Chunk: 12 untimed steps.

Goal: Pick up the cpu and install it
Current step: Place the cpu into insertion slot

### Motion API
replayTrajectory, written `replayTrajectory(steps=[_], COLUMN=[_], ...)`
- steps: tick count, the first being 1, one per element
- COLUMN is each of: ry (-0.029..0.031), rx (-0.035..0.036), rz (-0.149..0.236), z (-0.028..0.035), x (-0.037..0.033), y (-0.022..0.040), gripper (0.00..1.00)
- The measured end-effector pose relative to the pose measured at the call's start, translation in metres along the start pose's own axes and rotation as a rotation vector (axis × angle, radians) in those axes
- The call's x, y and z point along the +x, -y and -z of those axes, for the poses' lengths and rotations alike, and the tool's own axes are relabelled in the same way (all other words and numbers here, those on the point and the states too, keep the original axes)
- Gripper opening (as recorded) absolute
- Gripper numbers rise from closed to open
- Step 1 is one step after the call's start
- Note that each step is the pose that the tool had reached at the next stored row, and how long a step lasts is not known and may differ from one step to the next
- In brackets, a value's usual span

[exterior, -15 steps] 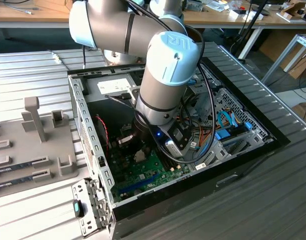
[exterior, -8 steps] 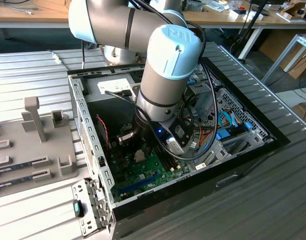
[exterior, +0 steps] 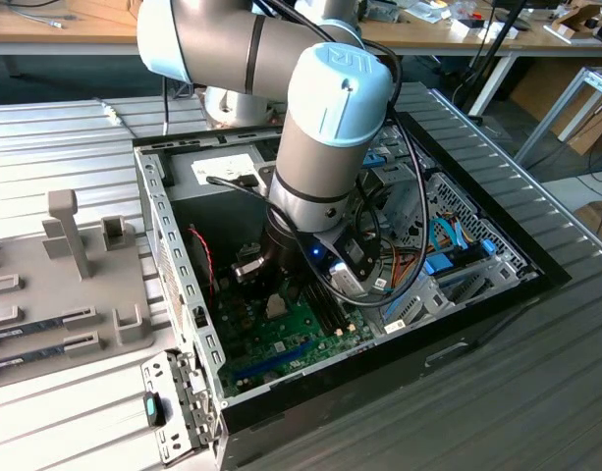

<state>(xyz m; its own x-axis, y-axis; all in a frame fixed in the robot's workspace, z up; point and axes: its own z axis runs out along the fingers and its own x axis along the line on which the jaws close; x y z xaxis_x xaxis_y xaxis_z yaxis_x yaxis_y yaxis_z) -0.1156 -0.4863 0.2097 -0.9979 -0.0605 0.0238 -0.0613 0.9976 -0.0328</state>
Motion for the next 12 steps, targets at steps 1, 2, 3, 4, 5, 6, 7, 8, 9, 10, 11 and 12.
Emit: replayTrajectory(steps=[1,2,3,4,5,6,7,8,9,10,11,12], ry=[-0.0010,-0.0022,-0.0024,-0.0025,-0.0025,-0.0024,-0.0025,-0.0024,-0.0025,-0.0025,-0.0023,-0.0024], rx=[-0.0001,-0.0001,-0.0001,-0.0001,-0.0002,-0.0003,-0.0003,-0.0003,-0.0003,-0.0003,-0.0005,-0.0004], rz=[0.000,-0.003,-0.005,-0.006,-0.006,-0.007,-0.007,-0.007,-0.007,-0.007,-0.007,-0.007], z=[-0.0006,-0.0014,-0.0014,-0.0014,-0.0015,-0.0015,-0.0016,-0.0016,-0.0017,-0.0016,-0.0016,-0.0017], x=[0.0001,0.0000,0.0000,0.0001,0.0004,0.0008,0.0009,0.0009,0.0009,0.0008,0.0006,0.0005], y=[0.0000,0.0000,0.0000,0.0000,0.0000,-0.0002,-0.0002,-0.0007,-0.0017,-0.0031,-0.0062,-0.0063], gripper=[0.55,0.55,0.55,0.55,0.55,0.55,0.55,0.55,0.55,0.55,0.53,0.53])
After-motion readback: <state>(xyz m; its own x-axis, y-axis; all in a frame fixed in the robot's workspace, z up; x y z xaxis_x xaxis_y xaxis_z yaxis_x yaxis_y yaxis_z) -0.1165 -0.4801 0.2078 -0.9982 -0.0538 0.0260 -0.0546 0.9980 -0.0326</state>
